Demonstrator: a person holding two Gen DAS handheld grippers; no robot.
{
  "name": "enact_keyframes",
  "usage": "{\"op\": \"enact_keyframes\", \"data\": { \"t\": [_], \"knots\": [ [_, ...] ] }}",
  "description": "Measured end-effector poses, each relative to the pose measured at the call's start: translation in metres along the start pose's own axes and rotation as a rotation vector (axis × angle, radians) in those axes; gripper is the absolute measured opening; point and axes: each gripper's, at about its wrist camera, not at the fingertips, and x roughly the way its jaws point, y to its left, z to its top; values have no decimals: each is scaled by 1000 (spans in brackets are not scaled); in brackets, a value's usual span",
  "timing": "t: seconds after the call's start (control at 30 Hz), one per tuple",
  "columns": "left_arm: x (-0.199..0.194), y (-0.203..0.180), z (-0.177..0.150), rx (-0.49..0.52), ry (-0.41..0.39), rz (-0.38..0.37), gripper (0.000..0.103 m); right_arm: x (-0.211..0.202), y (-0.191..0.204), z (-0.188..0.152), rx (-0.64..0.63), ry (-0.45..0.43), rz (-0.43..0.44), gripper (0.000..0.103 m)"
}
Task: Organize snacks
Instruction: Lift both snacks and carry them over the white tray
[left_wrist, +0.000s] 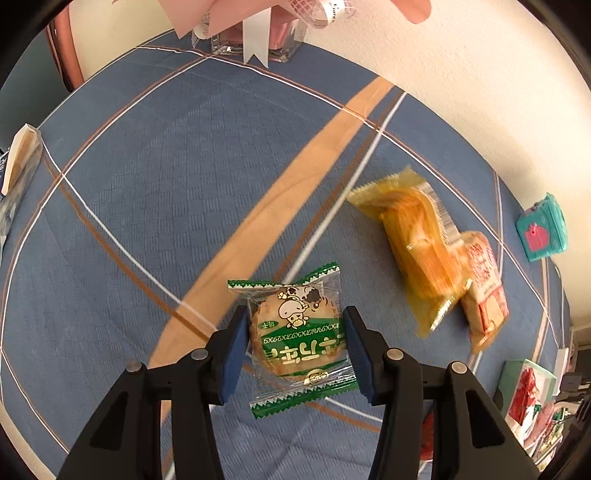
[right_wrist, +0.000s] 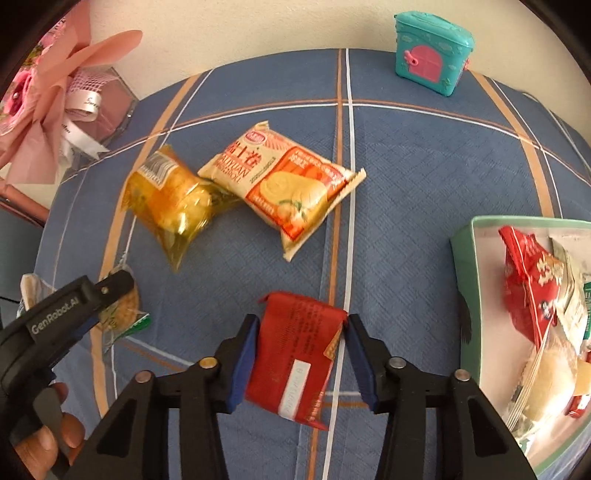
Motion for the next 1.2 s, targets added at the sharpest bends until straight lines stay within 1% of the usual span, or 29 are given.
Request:
{"op": "enact_keyframes", "data": {
  "t": [0.17, 0.37, 0.47, 0.57, 0.6, 0.73, 0.87, 1.03, 1.2],
  "knots": [
    [-12, -9, -11, 27, -5, -2, 52, -16, -14, -24, 6, -21, 21, 45],
    [-36, -19, -26, 53, -51, 11, 52, -48, -33, -48, 16, -70, 47, 44],
    [-46, -25, -36, 82, -66, 20, 52, -63, -40, -46, 28, -85, 59, 44],
    [-58, -35, -41, 98, -87, 6, 52, -70, -45, -48, 40, -96, 71, 44],
    [-63, -37, -43, 101, -98, -1, 52, -75, -46, -47, 43, -99, 74, 44],
    [-80, -52, -52, 131, -152, 15, 52, -99, -62, -59, 53, -134, 89, 44],
    [-96, -64, -62, 148, -187, -2, 52, -119, -77, -66, 80, -173, 107, 44],
    [-114, -87, -75, 175, -222, -45, 52, -140, -93, -67, 113, -226, 105, 44],
    [-124, -121, -88, 250, -234, -105, 52, -160, -118, -64, 149, -278, 78, 44]
  ]
}}
